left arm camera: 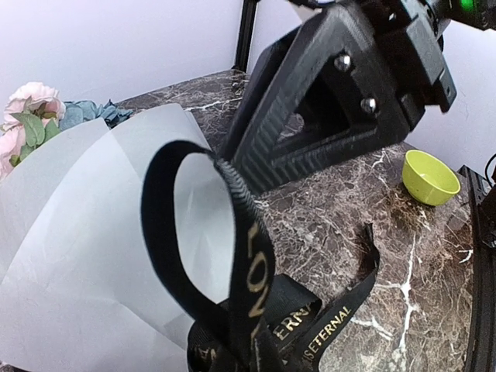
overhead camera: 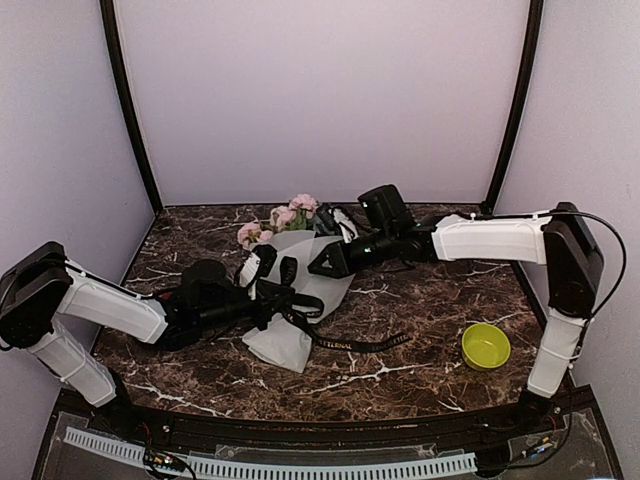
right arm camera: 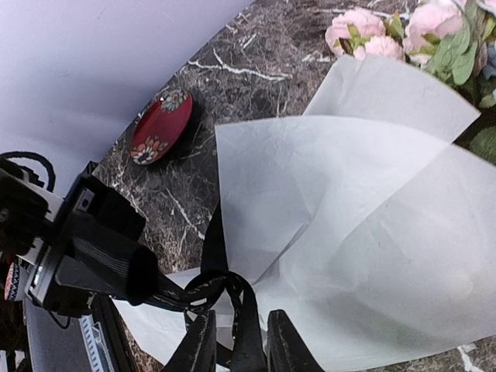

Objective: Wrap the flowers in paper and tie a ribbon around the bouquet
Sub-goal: Cross the half-tied ribbon over the folded bouquet, then tie the half-tied ribbon around the folded bouquet.

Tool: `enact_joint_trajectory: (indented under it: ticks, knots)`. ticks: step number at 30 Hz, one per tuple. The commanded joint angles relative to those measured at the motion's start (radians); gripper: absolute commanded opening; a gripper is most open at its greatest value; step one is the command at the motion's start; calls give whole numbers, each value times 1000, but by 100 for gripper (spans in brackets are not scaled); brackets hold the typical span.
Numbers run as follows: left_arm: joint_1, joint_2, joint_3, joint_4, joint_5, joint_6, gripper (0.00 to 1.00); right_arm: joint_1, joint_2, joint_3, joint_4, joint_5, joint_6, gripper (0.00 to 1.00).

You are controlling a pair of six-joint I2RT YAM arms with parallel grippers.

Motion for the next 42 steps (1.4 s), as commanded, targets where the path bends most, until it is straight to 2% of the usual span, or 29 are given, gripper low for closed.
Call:
enact_joint_trajectory:
  ticks: [1, 6, 11, 20, 24, 31, 36, 38, 42]
  knots:
    - [6, -18, -15, 44, 14, -12, 0, 18, 36, -18, -24, -44, -12, 25]
    - [7, -25, -17, 40, 7, -7, 0, 46, 54, -9, -33, -65, -40, 27]
    - [8, -26, -20, 38, 5, -7, 0, 58, 79, -1, -73, -56, -62, 32]
    - [8, -28, -27, 45, 6, -7, 0, 63, 68, -26, -95, -44, -74, 34]
    - [8, -28, -27, 47, 9, -7, 0, 64, 73, -28, -100, -26, -76, 42]
    - [8, -29, -28, 45, 13, -7, 0, 65, 91, -7, -130, 17, -80, 43]
    - [9, -32, -30, 45, 14, -6, 0, 67, 96, 0, -144, 24, -82, 48]
    - [9, -32, -32, 46, 15, -6, 0, 67, 92, 2, -147, 21, -87, 45]
    - [9, -29, -32, 47, 12, -7, 0, 68, 86, 3, -137, -24, -87, 26]
